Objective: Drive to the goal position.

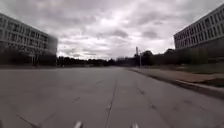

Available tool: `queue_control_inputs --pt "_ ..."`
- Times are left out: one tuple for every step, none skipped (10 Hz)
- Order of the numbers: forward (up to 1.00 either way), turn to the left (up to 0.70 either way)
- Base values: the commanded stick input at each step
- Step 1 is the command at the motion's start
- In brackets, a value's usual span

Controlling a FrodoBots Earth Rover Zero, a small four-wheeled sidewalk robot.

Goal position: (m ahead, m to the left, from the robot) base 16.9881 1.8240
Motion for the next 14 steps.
queue_control_inputs --pt "0.70 0.00" --pt "0.70 0.00" --pt "0.70 0.00" --pt "0.70 0.00" --pt "0.70 0.00" --pt "0.70 0.00" --pt "0.70 0.00" --pt "0.70 0.00" --pt "0.70 0.00" --pt "0.70 0.00" --pt "0.70 0.00" --pt "0.70 0.00" --pt "0.70 0.00" --pt "0.70 0.00"
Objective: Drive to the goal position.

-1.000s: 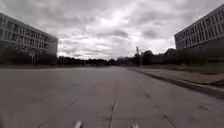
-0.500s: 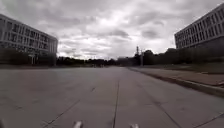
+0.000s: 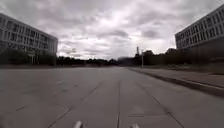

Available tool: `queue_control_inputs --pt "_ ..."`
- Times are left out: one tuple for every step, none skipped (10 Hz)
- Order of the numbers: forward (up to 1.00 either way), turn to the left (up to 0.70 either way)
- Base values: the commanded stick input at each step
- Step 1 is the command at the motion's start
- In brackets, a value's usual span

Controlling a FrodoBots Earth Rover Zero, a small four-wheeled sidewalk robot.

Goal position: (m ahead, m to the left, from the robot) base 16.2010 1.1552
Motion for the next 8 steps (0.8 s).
queue_control_inputs --pt "0.70 0.00" --pt "0.70 0.00" --pt "0.70 0.00" --pt "0.70 0.00" --pt "0.70 0.00" --pt "0.70 0.00" --pt "0.70 0.00" --pt "0.70 0.00"
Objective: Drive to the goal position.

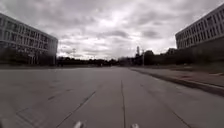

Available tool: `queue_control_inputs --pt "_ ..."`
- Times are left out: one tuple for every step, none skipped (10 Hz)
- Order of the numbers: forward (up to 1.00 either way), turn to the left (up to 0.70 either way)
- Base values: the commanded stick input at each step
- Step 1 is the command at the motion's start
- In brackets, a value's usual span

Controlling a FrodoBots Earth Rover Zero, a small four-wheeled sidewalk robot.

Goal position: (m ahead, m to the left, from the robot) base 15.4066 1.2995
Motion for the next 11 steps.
queue_control_inputs --pt "0.70 -0.05" --pt "0.70 -0.08" --pt "0.70 -0.03" --pt "0.70 0.00" --pt "0.70 0.00" --pt "0.70 0.00" --pt "0.70 0.00" --pt "0.70 0.00" --pt "0.70 0.00" --pt "0.70 0.00" --pt "0.70 0.00"
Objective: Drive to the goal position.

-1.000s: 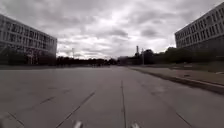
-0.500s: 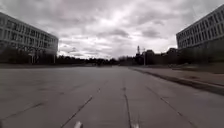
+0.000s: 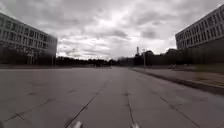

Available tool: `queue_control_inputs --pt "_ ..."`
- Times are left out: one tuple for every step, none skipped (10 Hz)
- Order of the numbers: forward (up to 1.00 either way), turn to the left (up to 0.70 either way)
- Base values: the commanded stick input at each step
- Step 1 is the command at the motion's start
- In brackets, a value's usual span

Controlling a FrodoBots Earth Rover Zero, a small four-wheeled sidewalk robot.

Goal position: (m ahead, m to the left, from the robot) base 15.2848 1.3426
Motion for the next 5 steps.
queue_control_inputs --pt "0.70 0.00" --pt "0.70 0.00" --pt "0.70 0.00" --pt "0.70 0.00" --pt "0.70 0.00"
